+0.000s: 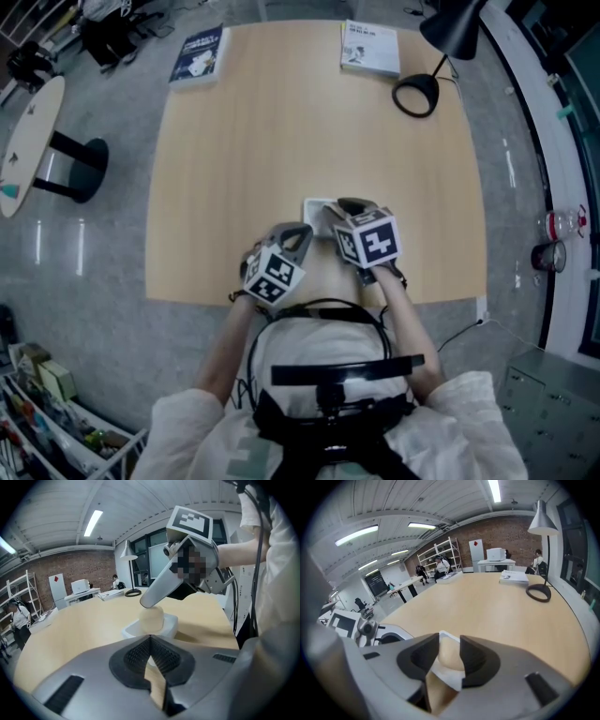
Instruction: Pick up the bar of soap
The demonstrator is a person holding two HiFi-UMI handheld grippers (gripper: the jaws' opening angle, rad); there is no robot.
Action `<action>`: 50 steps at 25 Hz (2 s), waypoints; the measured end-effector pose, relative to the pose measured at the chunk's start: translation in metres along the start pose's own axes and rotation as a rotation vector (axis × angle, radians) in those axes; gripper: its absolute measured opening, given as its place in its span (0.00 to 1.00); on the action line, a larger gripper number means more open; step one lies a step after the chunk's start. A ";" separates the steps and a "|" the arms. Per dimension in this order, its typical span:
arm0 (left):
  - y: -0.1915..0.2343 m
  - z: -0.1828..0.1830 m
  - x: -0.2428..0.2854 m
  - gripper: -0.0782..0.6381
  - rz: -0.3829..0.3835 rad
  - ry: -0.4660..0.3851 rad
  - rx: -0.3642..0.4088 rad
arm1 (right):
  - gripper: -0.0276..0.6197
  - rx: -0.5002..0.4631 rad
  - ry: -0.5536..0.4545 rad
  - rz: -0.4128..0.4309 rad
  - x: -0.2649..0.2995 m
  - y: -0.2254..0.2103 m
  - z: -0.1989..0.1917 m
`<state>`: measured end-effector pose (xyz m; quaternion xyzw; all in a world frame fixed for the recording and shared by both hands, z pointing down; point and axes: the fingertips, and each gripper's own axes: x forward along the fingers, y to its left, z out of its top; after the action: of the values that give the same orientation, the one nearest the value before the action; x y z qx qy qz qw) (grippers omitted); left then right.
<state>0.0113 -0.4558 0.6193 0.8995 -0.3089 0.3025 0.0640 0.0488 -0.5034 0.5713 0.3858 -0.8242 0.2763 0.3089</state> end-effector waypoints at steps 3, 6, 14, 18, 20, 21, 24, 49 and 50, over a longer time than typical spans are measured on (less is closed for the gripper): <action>-0.002 -0.002 0.003 0.12 0.007 0.026 0.019 | 0.25 -0.019 -0.015 0.018 -0.003 0.001 -0.001; -0.005 0.005 0.011 0.12 0.013 0.047 0.079 | 0.25 -0.024 -0.025 0.022 -0.003 0.000 -0.002; -0.004 0.032 0.035 0.12 -0.008 0.030 0.114 | 0.25 0.056 -0.044 0.059 -0.002 -0.010 0.000; -0.005 0.037 0.039 0.12 -0.023 0.015 0.106 | 0.25 0.163 -0.070 0.133 -0.005 -0.019 -0.001; -0.005 0.040 0.040 0.12 -0.025 0.007 0.100 | 0.25 0.131 -0.080 0.160 -0.010 -0.020 -0.003; -0.005 0.042 0.042 0.12 -0.026 0.003 0.099 | 0.25 0.088 -0.078 0.164 -0.014 -0.020 -0.004; -0.002 0.046 0.045 0.12 -0.027 -0.004 0.101 | 0.26 -0.081 -0.038 0.128 -0.021 -0.022 -0.014; 0.012 0.061 0.047 0.12 -0.032 -0.066 0.043 | 0.24 -0.350 0.013 -0.005 0.011 -0.028 -0.024; 0.016 0.063 0.044 0.12 -0.023 -0.071 0.023 | 0.24 -0.345 0.010 -0.002 0.011 -0.028 -0.023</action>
<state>0.0613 -0.5102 0.5933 0.9138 -0.2971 0.2730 0.0462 0.0727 -0.5079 0.6008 0.3263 -0.8575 0.1325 0.3750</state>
